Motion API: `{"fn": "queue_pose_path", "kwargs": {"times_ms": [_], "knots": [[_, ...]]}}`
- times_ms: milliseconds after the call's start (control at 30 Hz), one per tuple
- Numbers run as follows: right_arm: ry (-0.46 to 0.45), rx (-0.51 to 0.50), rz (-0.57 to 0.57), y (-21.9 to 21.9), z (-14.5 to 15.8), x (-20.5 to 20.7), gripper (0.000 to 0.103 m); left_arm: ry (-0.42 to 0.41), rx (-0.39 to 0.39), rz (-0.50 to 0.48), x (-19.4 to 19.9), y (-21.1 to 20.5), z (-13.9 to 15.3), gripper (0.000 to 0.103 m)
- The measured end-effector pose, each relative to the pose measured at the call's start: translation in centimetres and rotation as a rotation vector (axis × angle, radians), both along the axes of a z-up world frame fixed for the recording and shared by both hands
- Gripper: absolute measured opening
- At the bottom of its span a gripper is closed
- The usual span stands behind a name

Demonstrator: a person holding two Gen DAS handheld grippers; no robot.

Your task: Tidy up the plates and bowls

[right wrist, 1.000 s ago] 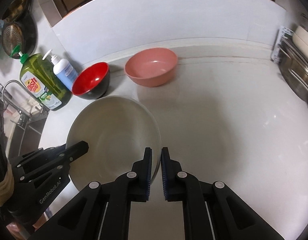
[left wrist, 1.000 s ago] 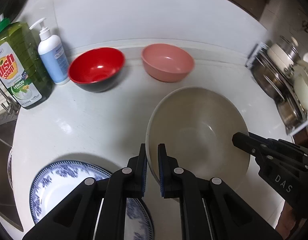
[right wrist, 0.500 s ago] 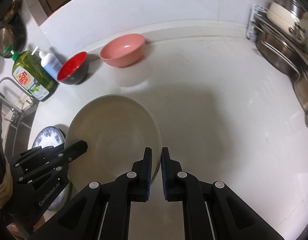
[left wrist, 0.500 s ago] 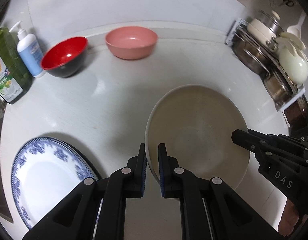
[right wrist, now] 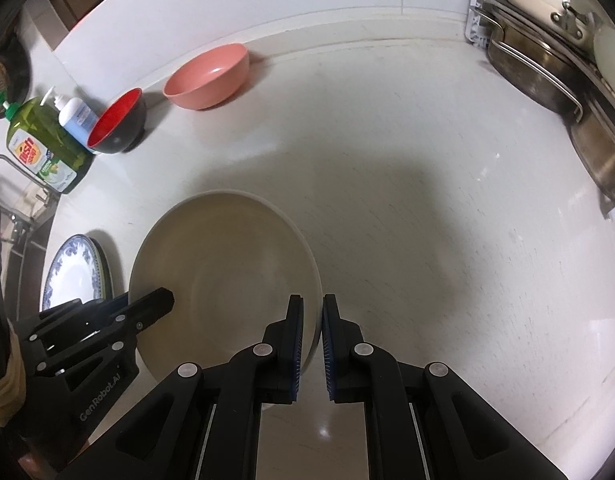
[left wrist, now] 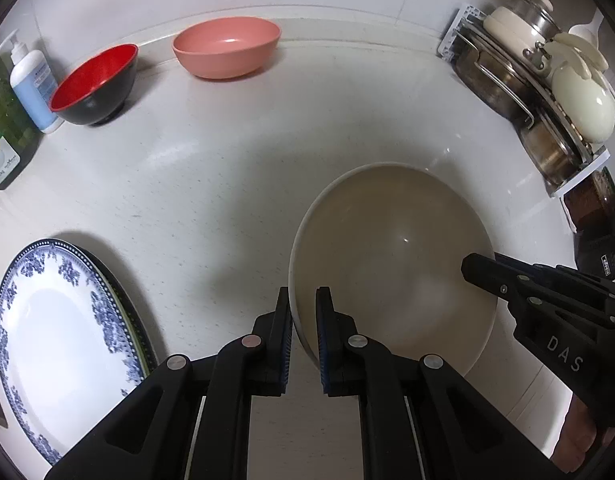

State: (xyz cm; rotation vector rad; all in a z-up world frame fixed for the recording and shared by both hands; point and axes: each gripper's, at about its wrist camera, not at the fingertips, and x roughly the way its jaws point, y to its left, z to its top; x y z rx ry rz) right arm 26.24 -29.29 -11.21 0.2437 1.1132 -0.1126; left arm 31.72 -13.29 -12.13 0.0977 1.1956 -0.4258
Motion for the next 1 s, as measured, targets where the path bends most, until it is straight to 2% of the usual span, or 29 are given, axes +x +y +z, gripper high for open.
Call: {"fn": "queue_pose_path", "kwargs": {"times_ms": [567, 667, 733, 800, 1000], "knots": [[0.027, 0.02, 0.0, -0.8, -0.9, 0.1, 0.011, 0.037, -0.006, 0.007, 0.2, -0.8, -1.0, 0.014], [0.027, 0.02, 0.002, -0.9, -0.9, 0.1, 0.012, 0.027, -0.007, 0.011, 0.2, -0.5, -0.9, 0.024], [0.019, 0.007, 0.004, -0.8, -0.7, 0.0, 0.016, 0.005, 0.001, 0.016, 0.2, -0.2, -0.6, 0.037], [0.009, -0.007, 0.0, -0.7, -0.4, -0.1, 0.028, -0.023, 0.008, 0.031, 0.2, 0.3, -0.2, 0.041], [-0.046, -0.05, -0.001, -0.1, 1.6, -0.1, 0.035, -0.087, 0.006, 0.047, 0.8, 1.8, 1.5, 0.053]]}}
